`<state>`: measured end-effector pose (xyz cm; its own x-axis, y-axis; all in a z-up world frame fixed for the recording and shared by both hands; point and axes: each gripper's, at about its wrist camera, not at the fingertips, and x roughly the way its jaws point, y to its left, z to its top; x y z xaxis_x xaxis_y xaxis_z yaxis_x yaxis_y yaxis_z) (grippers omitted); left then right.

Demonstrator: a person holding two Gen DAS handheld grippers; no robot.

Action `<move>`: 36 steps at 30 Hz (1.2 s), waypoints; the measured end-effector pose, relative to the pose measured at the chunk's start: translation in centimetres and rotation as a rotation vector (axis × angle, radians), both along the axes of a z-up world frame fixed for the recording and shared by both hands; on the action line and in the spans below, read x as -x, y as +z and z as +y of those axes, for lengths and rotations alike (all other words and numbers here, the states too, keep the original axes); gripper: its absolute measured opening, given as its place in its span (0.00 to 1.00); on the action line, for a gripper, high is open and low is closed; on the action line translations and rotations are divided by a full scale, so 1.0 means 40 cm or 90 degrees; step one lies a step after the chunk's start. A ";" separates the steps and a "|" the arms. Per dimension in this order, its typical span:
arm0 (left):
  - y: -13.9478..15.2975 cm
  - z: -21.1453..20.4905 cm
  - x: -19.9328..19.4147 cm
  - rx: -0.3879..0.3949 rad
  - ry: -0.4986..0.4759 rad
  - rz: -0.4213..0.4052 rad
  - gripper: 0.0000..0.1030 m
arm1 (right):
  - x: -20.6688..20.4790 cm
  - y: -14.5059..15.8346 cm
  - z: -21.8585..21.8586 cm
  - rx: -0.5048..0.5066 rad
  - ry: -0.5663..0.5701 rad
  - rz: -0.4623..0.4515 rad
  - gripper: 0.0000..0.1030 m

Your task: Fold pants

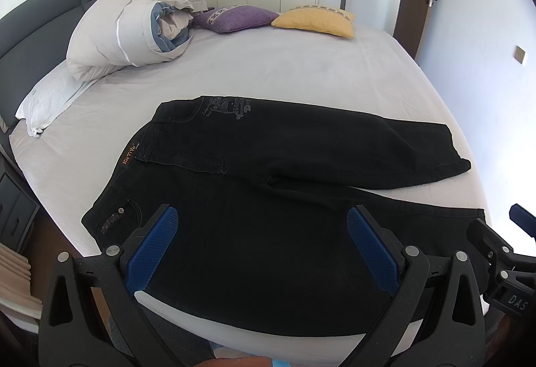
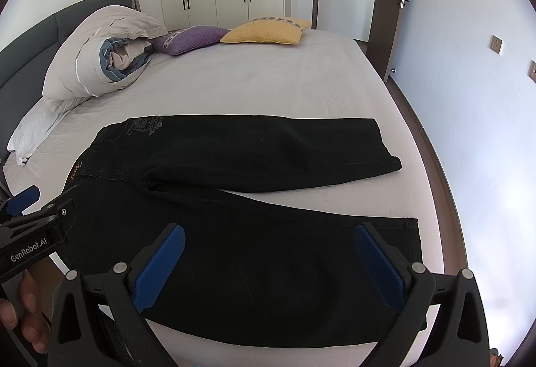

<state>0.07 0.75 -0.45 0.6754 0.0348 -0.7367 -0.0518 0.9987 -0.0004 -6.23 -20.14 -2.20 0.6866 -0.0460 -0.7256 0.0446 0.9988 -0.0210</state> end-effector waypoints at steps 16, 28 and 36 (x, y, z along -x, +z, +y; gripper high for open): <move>-0.005 0.006 0.007 0.002 0.003 0.002 1.00 | 0.004 0.000 0.005 -0.001 0.000 0.001 1.00; -0.021 0.010 0.001 0.008 0.002 0.008 1.00 | 0.008 -0.019 0.018 -0.004 0.001 0.006 1.00; -0.043 0.013 -0.017 0.014 -0.002 0.013 1.00 | -0.004 -0.034 0.021 -0.004 0.002 0.016 1.00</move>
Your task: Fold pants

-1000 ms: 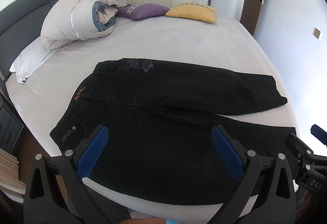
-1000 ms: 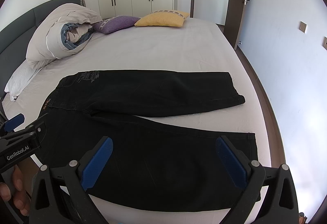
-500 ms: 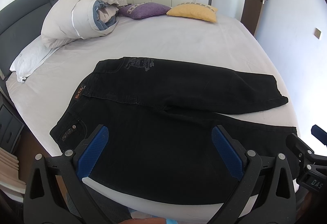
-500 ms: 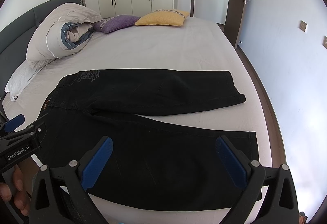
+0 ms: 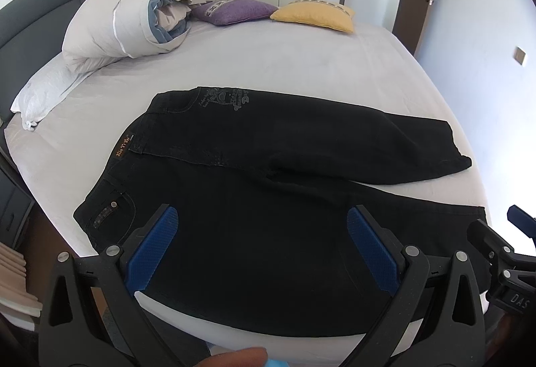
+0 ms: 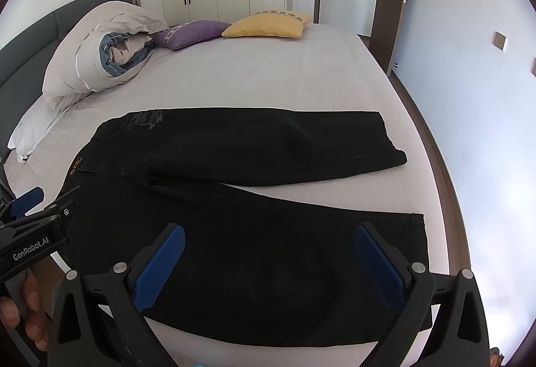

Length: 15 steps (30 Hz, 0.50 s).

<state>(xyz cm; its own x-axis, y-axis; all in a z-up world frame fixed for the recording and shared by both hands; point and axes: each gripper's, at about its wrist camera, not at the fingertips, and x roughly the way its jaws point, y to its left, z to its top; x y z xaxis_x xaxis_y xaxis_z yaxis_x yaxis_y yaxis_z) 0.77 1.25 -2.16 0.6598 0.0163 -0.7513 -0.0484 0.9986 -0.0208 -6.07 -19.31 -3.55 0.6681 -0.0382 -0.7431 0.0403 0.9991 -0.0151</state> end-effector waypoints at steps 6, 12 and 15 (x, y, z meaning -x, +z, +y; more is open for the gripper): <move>-0.019 0.021 -0.038 0.036 -0.028 -0.013 1.00 | -0.033 -0.010 0.001 0.006 0.025 0.005 1.00; -0.012 0.205 -0.189 0.292 0.016 -0.004 1.00 | -0.143 0.022 -0.025 -0.066 0.167 -0.020 1.00; 0.016 0.326 -0.285 0.454 0.069 -0.094 1.00 | -0.230 0.038 -0.035 -0.100 0.221 -0.024 1.00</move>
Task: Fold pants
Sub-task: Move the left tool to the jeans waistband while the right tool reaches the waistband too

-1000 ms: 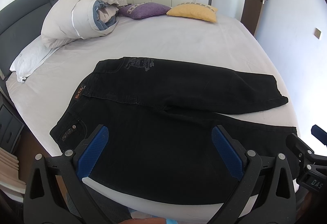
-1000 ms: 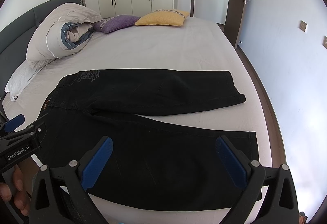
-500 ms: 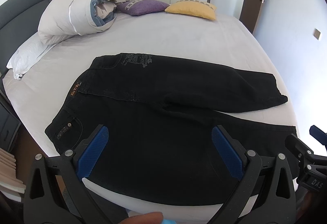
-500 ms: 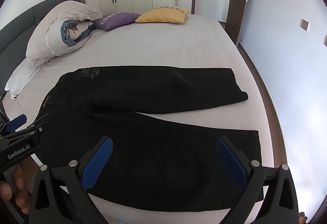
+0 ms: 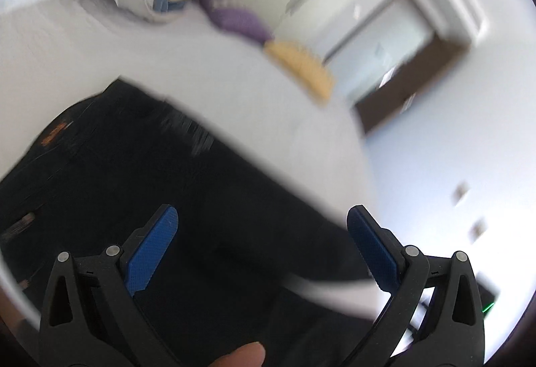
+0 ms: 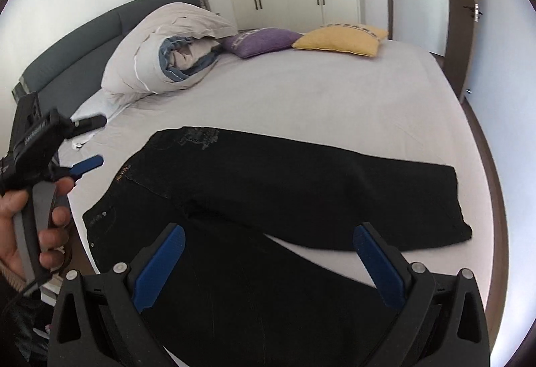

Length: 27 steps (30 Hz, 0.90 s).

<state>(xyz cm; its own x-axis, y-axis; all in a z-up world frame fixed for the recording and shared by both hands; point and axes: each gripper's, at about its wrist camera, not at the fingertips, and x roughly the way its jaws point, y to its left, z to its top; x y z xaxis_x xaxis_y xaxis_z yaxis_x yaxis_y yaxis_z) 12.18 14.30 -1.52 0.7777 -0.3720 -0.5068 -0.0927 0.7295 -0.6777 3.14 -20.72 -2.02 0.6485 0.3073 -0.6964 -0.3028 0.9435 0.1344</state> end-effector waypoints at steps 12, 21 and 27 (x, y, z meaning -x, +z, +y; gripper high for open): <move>-0.009 0.073 -0.575 -0.357 -0.163 0.080 1.00 | -0.350 -0.057 0.051 0.043 0.259 0.009 1.00; -0.304 0.018 -0.697 -0.679 -0.438 0.142 0.98 | -0.497 -0.158 0.056 0.069 0.353 0.054 0.93; -0.458 0.044 -0.763 -0.704 -0.515 0.197 0.85 | -0.556 -0.215 0.063 0.057 0.365 0.085 0.81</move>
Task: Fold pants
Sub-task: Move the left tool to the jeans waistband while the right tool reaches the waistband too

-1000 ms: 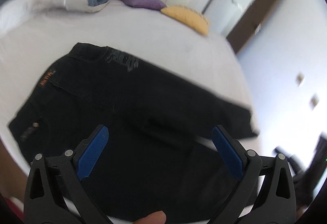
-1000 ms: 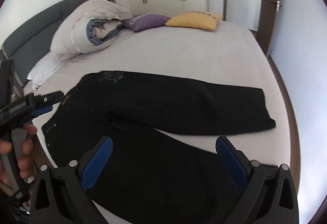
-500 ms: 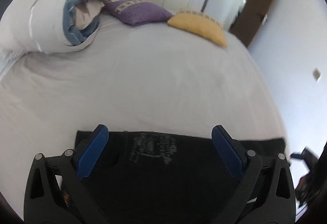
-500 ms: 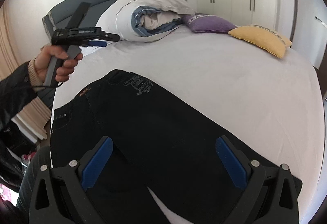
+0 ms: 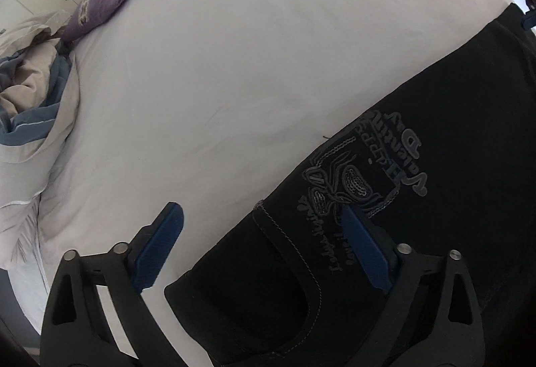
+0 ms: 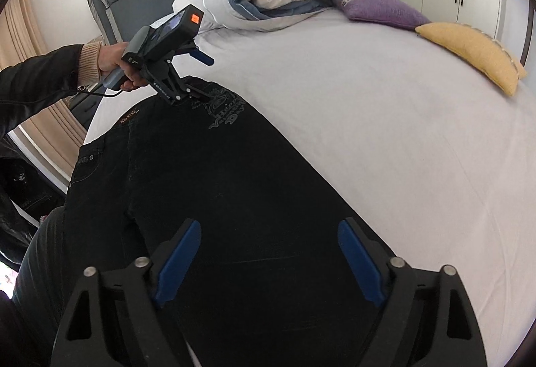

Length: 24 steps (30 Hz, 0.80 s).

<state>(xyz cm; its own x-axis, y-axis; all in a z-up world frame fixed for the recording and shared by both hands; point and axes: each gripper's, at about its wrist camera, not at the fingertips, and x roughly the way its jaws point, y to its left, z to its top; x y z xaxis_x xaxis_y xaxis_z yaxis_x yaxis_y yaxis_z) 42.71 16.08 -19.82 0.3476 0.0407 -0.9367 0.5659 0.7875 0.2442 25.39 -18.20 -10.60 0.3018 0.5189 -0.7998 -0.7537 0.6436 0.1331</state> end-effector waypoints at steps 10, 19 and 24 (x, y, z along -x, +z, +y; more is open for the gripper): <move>-0.104 0.063 -0.108 0.086 0.043 0.100 0.73 | -0.048 -0.065 0.030 0.017 0.030 0.028 0.64; -0.108 0.032 -0.099 0.096 0.013 0.086 0.15 | -0.106 -0.082 0.058 0.035 0.036 0.017 0.45; -0.088 0.034 -0.056 0.098 0.017 0.023 0.10 | -0.153 -0.094 0.092 0.052 0.044 0.017 0.43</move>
